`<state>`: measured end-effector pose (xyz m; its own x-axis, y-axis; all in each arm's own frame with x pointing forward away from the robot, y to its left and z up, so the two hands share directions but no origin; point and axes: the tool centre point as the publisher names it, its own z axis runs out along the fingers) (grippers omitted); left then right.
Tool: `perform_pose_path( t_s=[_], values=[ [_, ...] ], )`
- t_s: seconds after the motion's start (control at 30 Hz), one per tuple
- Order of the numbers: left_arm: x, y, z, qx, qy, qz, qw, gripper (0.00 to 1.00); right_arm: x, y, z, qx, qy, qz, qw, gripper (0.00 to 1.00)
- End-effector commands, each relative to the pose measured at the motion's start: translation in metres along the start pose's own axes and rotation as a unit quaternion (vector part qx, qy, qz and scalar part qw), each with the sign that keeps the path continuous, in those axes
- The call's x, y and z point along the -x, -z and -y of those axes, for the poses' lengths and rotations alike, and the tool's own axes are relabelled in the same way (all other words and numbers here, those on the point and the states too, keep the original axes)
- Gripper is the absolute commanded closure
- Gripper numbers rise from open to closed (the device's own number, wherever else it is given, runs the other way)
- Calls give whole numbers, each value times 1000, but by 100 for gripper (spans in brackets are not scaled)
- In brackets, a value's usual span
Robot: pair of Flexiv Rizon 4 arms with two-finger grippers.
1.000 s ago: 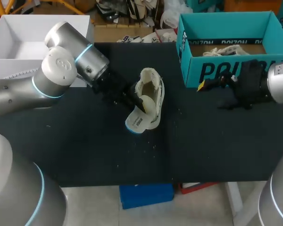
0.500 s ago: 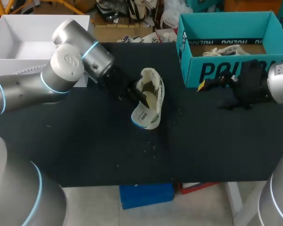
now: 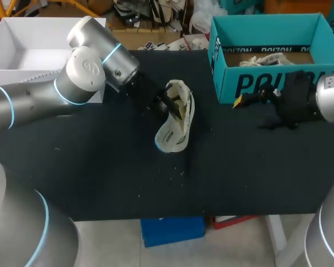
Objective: Take the shoe out of the shoebox, open the shoe tongue, remove and reinsert the insole, then place the shoe into the shoebox
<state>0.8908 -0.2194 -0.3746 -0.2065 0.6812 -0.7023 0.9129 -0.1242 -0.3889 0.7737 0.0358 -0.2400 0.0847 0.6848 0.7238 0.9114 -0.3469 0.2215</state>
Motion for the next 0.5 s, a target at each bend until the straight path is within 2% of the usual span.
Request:
perform_pose_path(
  t_s=[0.03,0.33,0.37,0.4,0.43,0.5],
  values=[
    [1,6,15,7,-5,-8,1000,55,-1,-1,0,0,0,1,1000,0],
    [-1,7,43,3,-26,-35,999,56,-1,-1,0,0,0,1,1000,0],
    [-2,7,45,3,-27,-37,999,59,-1,-1,0,0,0,1,1000,0],
    [-3,6,46,2,-28,-37,999,83,-1,-1,0,0,0,1,1000,0],
    [-4,6,46,2,-28,-37,999,100,-1,-1,0,0,0,1,1000,0],
    [-6,5,46,1,-26,-37,999,100,-1,-1,0,0,0,1,1000,0]
  ],
)
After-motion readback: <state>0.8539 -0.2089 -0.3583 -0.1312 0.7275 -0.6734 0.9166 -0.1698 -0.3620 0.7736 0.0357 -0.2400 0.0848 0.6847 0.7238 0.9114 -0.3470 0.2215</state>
